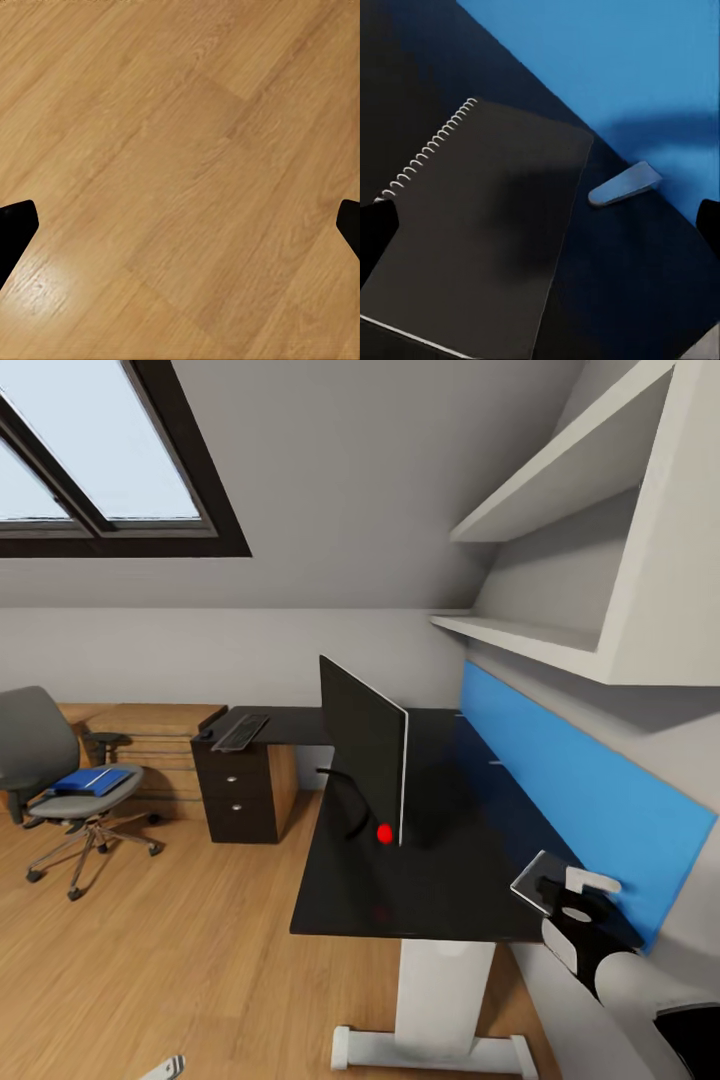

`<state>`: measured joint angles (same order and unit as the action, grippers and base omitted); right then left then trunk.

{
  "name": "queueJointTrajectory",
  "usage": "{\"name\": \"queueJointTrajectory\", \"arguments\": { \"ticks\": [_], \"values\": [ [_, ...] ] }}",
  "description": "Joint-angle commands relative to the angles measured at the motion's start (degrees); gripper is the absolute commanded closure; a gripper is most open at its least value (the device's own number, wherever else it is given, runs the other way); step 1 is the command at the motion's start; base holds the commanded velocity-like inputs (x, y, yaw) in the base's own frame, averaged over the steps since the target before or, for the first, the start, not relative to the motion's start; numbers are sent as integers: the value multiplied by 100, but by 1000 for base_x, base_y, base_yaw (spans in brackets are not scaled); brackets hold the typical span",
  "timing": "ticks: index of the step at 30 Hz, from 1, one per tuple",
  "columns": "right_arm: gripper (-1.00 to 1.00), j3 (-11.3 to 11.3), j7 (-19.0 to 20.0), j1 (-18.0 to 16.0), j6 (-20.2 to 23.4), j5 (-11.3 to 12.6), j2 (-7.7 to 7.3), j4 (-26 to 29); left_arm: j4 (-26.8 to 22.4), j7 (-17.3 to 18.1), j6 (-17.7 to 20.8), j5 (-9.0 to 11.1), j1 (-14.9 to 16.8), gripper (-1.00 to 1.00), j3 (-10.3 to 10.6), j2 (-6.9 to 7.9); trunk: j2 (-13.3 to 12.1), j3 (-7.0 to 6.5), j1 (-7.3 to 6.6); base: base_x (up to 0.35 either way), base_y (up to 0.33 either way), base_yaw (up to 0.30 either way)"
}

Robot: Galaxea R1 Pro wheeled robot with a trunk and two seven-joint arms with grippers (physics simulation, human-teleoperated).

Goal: In the bedroom, organize the workspace by keeping the computer under the desk, ensuring the monitor is on the desk, placing the keyboard on the desk next to the monitor, placing the mouse on the desk next to the keyboard, moving the folder from the swivel chair onto the desk next to the mouse, stacking the notebook on top of the folder with the pen on top of the notebook, and positioning the swivel chair next to the desk.

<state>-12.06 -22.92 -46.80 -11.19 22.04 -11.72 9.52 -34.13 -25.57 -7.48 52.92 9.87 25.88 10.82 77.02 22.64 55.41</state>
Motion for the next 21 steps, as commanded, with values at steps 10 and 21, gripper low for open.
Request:
{"name": "queueJointTrajectory", "arguments": {
  "ticks": [10,21],
  "values": [
    [-100,-48,531,-5,-892,-304,-5,-500,-7,-35,-43,54,6,-100,49,8,4,7,2,288,0,0],
    [-100,-44,551,-5,-945,-309,-7,-534,-14,-35,-43,-67,6,-100,50,8,4,7,2,297,-20,0]
  ]
}}
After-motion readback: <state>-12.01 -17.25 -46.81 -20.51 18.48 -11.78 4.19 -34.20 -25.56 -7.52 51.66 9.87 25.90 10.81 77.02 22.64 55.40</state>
